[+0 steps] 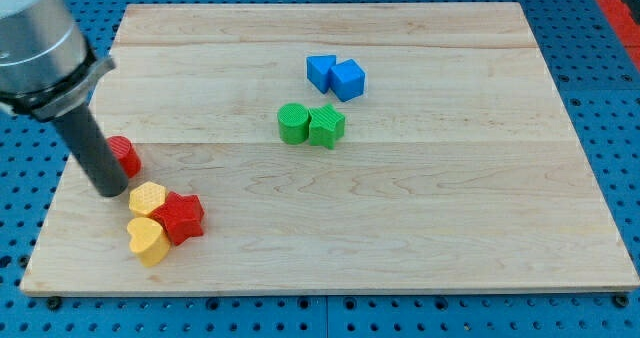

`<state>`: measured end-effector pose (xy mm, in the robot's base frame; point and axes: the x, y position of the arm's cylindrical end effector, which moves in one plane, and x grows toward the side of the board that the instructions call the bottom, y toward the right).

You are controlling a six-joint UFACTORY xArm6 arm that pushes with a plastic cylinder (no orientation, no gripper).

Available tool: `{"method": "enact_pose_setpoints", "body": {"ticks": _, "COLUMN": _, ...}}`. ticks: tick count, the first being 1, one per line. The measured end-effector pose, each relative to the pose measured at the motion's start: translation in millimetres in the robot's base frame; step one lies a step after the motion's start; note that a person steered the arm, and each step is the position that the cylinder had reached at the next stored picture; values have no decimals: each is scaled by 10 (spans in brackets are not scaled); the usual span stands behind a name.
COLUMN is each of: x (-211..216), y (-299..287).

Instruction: Place red star parallel to the yellow hexagon

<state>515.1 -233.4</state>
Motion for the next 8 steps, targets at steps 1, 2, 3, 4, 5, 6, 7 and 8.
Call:
{"method": "enact_pose_setpoints", "body": {"ticks": 1, "x": 404, "y": -401}}
{"method": "enact_pose_setpoints", "body": {"ticks": 2, "x": 1016, "y": -130}}
{"method": "enact_pose_setpoints", "body": {"ticks": 3, "x": 1018, "y": 625}}
{"method": "enact_pose_setpoints", "body": {"ticks": 4, "x": 924, "y": 1276}}
{"method": "enact_pose_setpoints", "body": {"ticks": 5, "x": 876, "y": 762}}
{"method": "enact_pose_setpoints", "body": {"ticks": 6, "x": 727, "y": 696}}
{"method": "enact_pose_setpoints", "body": {"ticks": 7, "x": 659, "y": 696}}
{"method": "enact_pose_setpoints", "body": {"ticks": 8, "x": 436, "y": 612}}
